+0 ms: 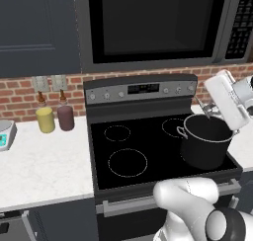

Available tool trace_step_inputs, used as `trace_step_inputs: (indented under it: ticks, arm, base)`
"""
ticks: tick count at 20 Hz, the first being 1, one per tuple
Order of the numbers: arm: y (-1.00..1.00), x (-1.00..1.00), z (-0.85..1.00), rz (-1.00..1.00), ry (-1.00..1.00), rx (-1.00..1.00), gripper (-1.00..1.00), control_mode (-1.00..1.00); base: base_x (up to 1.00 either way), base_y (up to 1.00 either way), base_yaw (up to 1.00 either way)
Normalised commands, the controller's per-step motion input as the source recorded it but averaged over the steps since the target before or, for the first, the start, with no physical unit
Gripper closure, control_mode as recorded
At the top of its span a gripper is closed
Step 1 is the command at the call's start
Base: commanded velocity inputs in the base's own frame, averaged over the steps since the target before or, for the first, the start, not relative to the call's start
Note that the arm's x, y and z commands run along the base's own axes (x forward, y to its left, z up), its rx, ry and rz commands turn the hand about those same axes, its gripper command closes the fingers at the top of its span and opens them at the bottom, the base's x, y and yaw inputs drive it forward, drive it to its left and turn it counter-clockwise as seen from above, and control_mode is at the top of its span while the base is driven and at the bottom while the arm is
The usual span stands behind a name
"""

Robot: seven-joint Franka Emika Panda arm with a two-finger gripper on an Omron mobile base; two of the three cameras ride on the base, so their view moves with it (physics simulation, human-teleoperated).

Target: Put the lemon and lemon in the pot. Retrieve the spatula and lightly stir the vegetables in the pot.

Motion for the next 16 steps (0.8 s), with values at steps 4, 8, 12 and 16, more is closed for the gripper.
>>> trace_step_inputs:
  ticks: [4,8,12,16]
  arm:
    - [0.00,0.03,0.02,-0.27,0.19,0.25,1.00,-1.00]
    - [0.00,0.00,0.00,0.00,0.00,0.00,1.00,-1.00]
    - [0.00,0.00,0.00,0.00,0.00,0.00,1.00,-1.00]
    - [0.00,0.01,0.00,0.00,0.00,0.00,1.00,-1.00]
  base:
    - [0.00,0.00,0.00]
    - [0.00,0.00,0.00]
    - [0.00,0.00,0.00]
    - [0.00,0.00,0.00]
